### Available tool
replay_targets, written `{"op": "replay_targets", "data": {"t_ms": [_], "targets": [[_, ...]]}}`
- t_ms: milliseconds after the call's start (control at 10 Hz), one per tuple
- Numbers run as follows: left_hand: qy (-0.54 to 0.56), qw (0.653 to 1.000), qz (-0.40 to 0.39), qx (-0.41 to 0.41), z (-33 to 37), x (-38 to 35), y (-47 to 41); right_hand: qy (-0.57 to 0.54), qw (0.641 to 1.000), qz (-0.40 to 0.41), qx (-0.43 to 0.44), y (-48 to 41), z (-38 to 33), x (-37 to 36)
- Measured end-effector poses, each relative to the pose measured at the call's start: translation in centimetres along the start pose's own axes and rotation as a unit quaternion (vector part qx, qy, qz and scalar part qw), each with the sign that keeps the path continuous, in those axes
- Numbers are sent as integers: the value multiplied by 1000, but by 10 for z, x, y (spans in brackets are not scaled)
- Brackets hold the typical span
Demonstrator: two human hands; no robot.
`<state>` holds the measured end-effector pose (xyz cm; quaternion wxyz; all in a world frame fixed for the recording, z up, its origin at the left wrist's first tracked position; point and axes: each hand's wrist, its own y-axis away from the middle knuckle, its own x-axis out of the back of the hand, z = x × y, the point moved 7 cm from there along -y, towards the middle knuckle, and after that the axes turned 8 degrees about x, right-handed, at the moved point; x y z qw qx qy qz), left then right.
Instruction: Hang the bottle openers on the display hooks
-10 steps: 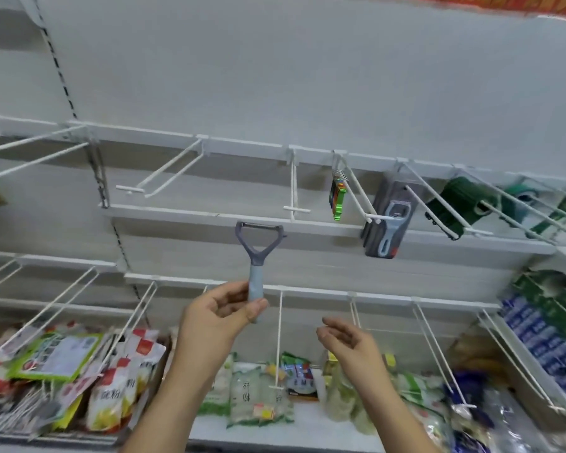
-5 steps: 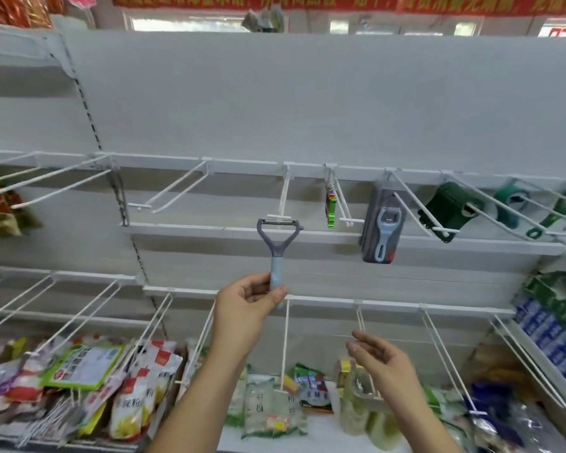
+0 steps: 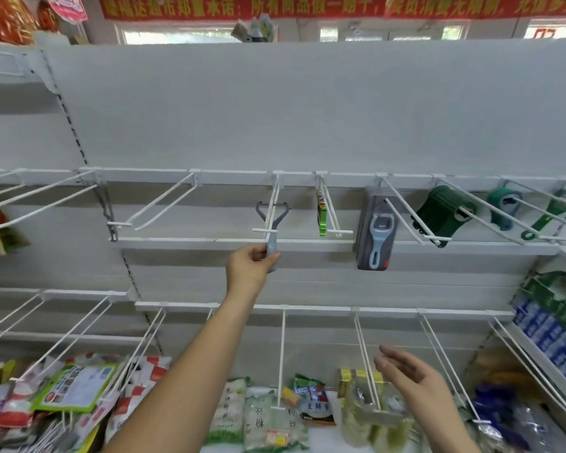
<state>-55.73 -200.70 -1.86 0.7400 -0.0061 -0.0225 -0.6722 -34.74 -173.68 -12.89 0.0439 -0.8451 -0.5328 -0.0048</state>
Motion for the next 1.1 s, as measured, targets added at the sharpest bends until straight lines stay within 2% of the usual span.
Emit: {"op": "replay_targets", "data": {"t_ms": [100, 400, 600, 800, 1000, 1100], "targets": [[-28, 1000, 1, -1, 0, -12, -29, 8, 1000, 0, -7, -1, 9, 9], [1, 1000, -12, 17, -1, -40, -80, 0, 999, 42, -29, -15, 28, 32], [-17, 1000, 13, 22, -11, -40, -106, -4, 998, 48, -41, -22, 34, 25], [-45, 999, 3, 23, -3, -40, -106, -7, 999, 35, -35, -24, 28, 13], [-29, 999, -6, 30, 1, -23, -87, 8, 999, 17, -42, -20, 27, 8], [-33, 998, -5, 53, -15, -13, -68, 5, 999, 19, -37, -19, 21, 3]]}}
